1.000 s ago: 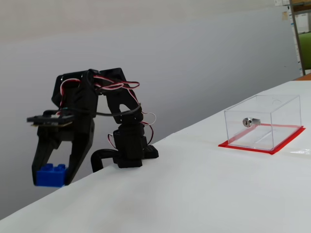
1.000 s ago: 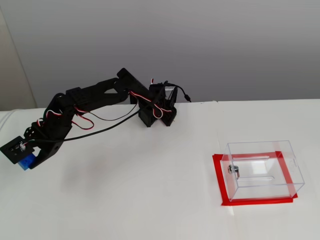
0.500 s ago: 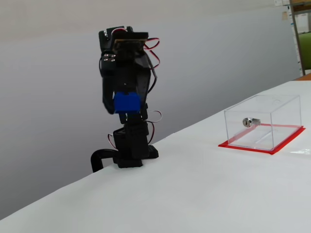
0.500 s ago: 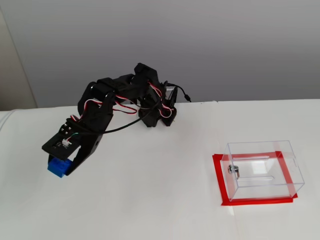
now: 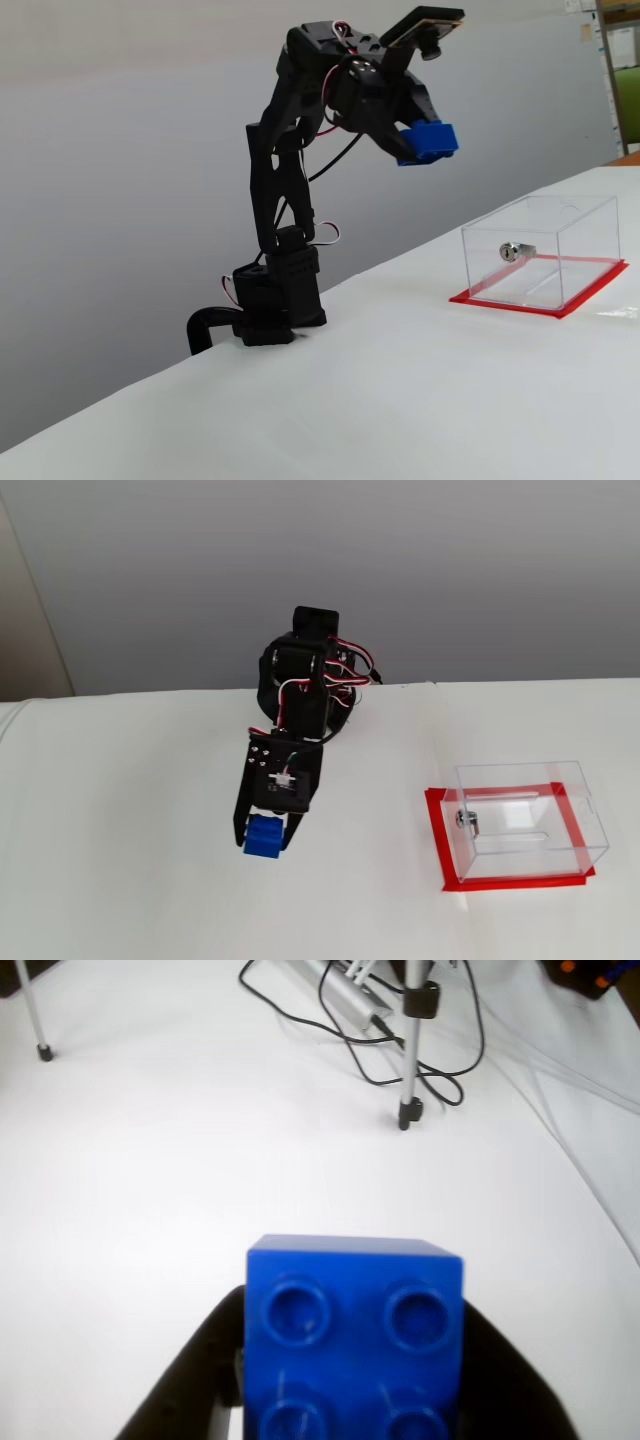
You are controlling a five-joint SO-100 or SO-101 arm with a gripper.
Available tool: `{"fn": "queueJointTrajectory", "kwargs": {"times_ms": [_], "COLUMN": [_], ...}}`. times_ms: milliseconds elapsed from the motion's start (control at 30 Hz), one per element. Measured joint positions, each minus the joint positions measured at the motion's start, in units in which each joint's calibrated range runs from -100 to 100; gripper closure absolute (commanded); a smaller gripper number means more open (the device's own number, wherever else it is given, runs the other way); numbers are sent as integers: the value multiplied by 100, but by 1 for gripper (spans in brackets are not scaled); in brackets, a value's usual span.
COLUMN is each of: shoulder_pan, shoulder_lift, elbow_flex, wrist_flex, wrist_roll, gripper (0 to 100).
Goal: Pick the blue lego brick and place it into the transparent box
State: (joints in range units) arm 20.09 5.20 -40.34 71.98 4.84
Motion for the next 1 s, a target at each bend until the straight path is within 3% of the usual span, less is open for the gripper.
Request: {"fn": "queueJointTrajectory", "kwargs": {"times_ms": [1000], "shoulder_pan": [-5588], "shoulder_lift": [-381], "elbow_flex": [1139], "wrist_flex": [26], "wrist_roll": [5], "gripper": [90]}}
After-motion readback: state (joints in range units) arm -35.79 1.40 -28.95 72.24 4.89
